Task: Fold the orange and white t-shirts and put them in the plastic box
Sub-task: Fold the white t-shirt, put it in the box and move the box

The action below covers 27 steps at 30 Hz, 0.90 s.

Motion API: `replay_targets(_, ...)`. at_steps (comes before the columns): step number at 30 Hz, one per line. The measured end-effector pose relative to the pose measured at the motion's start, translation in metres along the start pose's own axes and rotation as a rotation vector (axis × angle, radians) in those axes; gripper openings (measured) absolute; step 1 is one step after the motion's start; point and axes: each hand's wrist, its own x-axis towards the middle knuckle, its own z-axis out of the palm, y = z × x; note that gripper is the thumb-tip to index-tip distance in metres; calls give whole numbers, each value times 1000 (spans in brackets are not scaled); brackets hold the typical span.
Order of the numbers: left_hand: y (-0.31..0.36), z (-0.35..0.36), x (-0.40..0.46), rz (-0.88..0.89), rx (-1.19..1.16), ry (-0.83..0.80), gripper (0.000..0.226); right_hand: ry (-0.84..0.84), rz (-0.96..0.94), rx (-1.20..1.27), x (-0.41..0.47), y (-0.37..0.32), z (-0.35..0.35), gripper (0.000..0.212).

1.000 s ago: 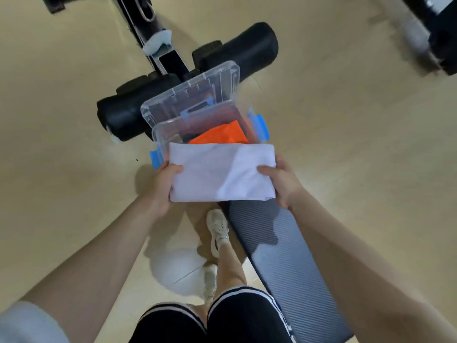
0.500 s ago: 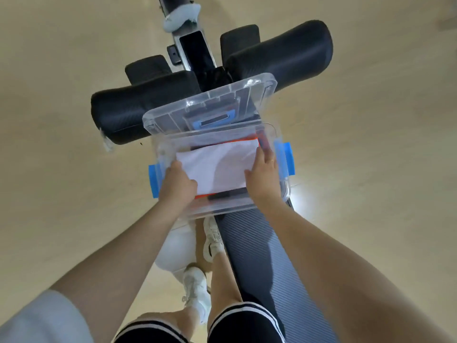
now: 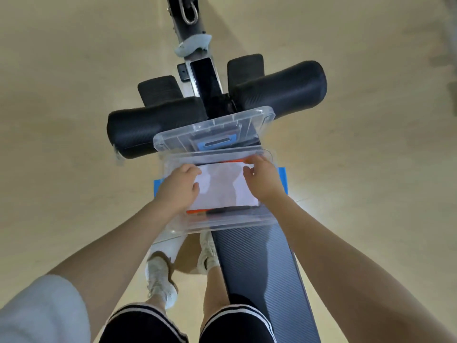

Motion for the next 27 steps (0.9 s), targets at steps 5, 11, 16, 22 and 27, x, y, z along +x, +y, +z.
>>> replay_targets(5, 7, -70, 4, 258, -43, 403, 26, 239, -192, -54, 8, -48, -25, 30)
replay_targets(11, -11, -103, 16, 157, -218, 416, 27, 82, -290, -414, 41, -81, -15, 42)
replay_targets(16, -46, -120, 28, 168, -223, 290, 26, -164, -294, -720, 73, -99, -8, 34)
replay_targets(22, -63, -138, 40, 284, -158, 142, 23, -164, -276, -728, 58, -115, -24, 30)
replay_targets(27, -46, -143, 41, 427, -173, 68, 23, -21, -138, -487, -11, -98, -22, 33)
